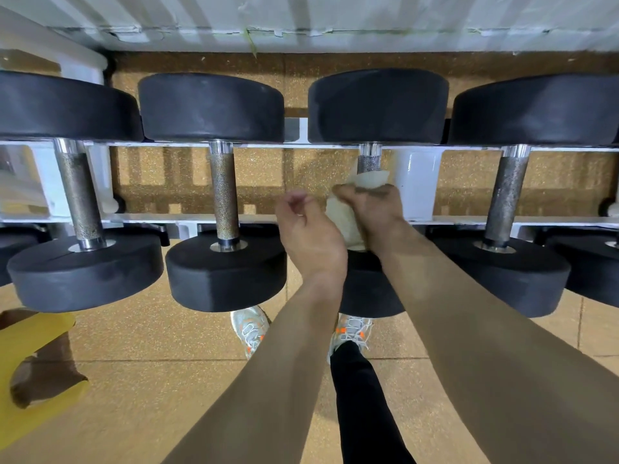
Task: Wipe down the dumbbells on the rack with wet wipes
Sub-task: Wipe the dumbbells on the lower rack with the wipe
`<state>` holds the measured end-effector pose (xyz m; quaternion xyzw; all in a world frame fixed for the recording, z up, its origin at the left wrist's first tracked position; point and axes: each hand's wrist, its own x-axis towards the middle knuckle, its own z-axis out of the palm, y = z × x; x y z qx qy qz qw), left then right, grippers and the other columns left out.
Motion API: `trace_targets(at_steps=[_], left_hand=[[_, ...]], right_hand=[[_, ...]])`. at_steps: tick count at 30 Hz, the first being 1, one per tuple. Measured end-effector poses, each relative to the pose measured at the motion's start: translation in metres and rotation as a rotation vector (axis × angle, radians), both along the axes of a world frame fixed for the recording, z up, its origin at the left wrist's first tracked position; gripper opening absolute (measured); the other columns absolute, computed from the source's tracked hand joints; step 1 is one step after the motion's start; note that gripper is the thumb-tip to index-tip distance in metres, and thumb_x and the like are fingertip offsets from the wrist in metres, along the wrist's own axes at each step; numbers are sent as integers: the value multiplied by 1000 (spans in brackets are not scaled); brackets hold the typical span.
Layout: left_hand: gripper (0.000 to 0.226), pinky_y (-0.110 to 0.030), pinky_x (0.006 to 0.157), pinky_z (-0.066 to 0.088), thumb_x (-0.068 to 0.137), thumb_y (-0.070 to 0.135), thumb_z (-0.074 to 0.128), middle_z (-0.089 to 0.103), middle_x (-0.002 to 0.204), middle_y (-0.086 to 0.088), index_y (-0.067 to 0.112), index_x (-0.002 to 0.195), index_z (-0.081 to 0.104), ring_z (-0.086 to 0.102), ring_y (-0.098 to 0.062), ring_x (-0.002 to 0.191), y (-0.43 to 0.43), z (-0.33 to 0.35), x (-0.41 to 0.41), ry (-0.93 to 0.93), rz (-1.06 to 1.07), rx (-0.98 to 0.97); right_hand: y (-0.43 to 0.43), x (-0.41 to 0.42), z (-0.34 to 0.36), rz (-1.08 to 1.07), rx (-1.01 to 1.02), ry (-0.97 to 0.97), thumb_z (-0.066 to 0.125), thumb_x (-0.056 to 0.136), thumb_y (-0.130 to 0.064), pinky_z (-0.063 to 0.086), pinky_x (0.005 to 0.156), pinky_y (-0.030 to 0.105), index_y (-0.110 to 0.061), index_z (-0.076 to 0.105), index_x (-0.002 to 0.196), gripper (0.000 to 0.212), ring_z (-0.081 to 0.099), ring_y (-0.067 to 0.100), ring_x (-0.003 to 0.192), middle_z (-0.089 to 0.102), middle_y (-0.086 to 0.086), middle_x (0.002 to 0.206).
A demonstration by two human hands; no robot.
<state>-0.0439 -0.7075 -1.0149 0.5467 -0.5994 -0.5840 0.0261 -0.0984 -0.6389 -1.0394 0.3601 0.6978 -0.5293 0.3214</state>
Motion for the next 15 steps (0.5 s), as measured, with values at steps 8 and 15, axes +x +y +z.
trace_targets(at_steps=[8, 15], left_hand=[[16, -34, 89, 49, 102, 19, 47, 64, 104, 7, 33, 98, 54, 63, -22, 100, 4, -4, 2, -21, -34, 26], [9, -30, 82, 43, 104, 23, 45, 61, 100, 7, 24, 105, 54, 59, -12, 89, 5, 0, -1, -58, -73, -2]], right_hand=[[17, -38, 0, -108, -426, -30, 83, 79, -23, 55, 66, 29, -9, 71, 96, 25, 72, 17, 70, 74, 1, 76], [34, -8, -7, 171, -439, -139, 82, 78, -21, 57, 74, 33, -6, 69, 100, 29, 71, 25, 86, 73, 10, 88]])
